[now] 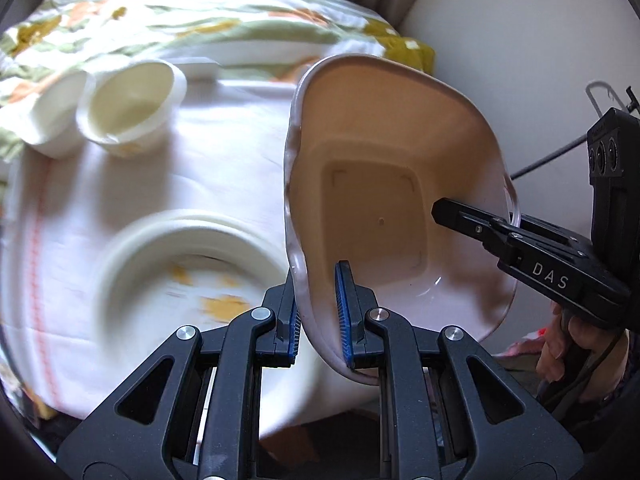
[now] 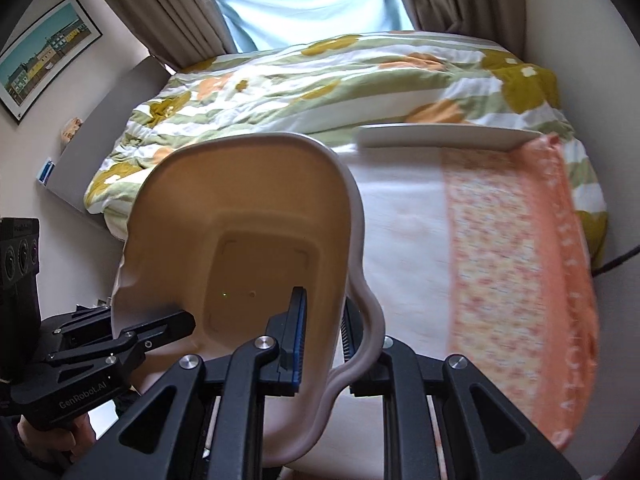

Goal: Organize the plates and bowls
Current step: 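Carry the pink dish beside the orange towel and release it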

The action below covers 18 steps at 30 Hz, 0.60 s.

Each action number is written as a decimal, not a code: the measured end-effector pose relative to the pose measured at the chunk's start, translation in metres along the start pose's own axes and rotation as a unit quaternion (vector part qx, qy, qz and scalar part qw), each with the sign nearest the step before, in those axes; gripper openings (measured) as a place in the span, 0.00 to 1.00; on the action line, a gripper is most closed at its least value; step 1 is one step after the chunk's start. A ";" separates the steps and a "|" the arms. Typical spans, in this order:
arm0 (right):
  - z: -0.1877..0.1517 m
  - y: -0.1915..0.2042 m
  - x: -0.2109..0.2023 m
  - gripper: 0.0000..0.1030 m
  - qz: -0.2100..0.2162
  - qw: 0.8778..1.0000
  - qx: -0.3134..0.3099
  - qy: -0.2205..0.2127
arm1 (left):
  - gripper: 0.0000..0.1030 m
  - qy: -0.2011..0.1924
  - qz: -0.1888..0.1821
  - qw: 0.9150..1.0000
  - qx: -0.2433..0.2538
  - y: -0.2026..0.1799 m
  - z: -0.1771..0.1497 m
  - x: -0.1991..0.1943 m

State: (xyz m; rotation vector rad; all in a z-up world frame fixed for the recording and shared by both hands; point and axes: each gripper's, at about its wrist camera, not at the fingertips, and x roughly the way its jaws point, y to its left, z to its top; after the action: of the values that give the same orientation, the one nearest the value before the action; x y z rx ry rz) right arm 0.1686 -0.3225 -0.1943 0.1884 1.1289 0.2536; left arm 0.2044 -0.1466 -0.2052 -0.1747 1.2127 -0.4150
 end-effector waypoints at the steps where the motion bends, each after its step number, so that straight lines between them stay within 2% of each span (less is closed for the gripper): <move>1: -0.004 -0.015 -0.001 0.15 -0.003 1.000 -0.001 0.006 | 0.13 0.005 -0.003 1.000 -0.004 -0.012 -0.003 0.011; 8: -0.027 -0.093 0.011 0.15 -0.013 0.999 0.016 0.048 | 0.13 0.048 -0.008 0.999 -0.022 -0.058 -0.028 0.073; 12: -0.038 -0.115 0.021 0.15 -0.015 0.997 0.020 0.068 | 0.13 0.061 -0.003 0.998 -0.028 -0.073 -0.042 0.093; 18: -0.048 -0.134 0.028 0.15 -0.012 0.996 0.032 0.077 | 0.13 0.067 0.006 0.998 -0.015 -0.081 -0.043 0.108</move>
State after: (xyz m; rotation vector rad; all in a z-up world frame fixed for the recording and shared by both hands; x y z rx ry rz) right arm 0.1505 -0.4413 -0.2759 0.2145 1.2922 0.2133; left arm 0.1776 -0.2603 -0.2862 -0.1667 1.3510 -0.4038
